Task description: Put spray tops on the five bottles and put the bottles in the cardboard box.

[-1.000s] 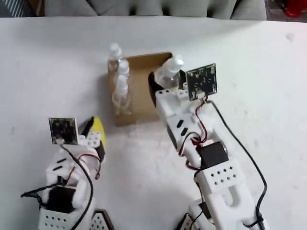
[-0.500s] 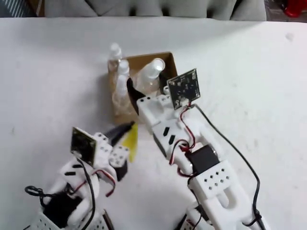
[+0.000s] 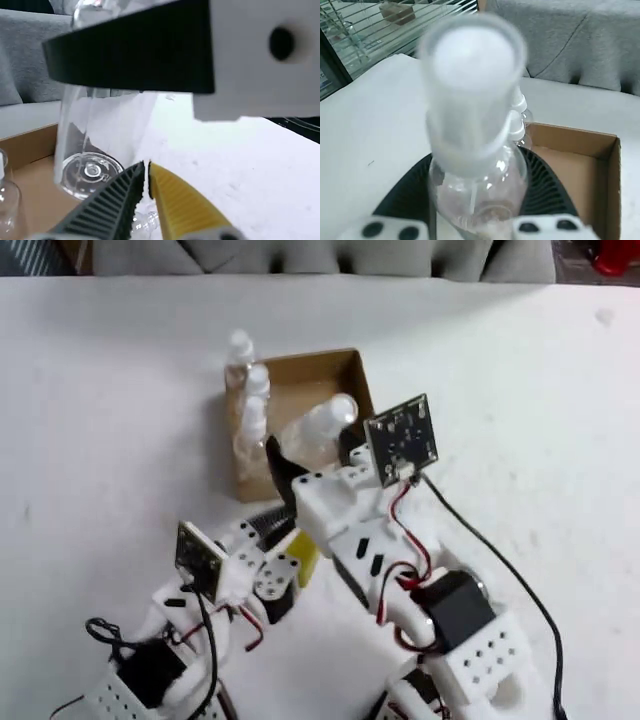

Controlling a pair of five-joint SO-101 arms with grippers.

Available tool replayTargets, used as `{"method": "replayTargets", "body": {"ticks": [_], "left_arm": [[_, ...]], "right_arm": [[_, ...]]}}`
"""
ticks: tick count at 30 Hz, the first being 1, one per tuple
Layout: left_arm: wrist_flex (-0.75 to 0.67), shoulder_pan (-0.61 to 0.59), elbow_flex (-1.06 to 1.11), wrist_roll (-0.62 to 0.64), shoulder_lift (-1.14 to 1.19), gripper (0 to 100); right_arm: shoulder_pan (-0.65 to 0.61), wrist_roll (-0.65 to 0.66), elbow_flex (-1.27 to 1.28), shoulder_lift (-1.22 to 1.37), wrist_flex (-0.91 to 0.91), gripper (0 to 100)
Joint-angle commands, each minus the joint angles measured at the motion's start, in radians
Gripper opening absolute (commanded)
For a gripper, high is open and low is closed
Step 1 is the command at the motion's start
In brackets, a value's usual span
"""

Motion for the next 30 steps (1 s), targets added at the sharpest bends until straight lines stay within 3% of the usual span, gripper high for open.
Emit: {"method": "replayTargets", "body": {"ticks": [1, 13, 16, 21, 30], "left_arm": [[-0.052, -0.077, 0.002, -0.009, -0.001, 2], [-0.044, -0.082, 0.003, -0.009, -0.001, 2], [0.049, -0.104, 0.0, -0.009, -0.001, 2], [0.172, -0.268, -0.006, -0.009, -0.001, 2], [0.285, -0.598, 0.003, -0.009, 0.001, 2]], "right_arm": [[-0.044, -0.009, -0.074, -0.047, 0.104, 1.7], [-0.051, -0.005, -0.114, -0.047, 0.197, 1.7], [0.022, -0.003, -0.114, -0.039, 0.17, 1.7], [0.174, 0.002, -0.087, -0.007, 0.074, 1.7], [0.274, 0.06, -0.012, 0.188, -0.148, 1.8]]}}
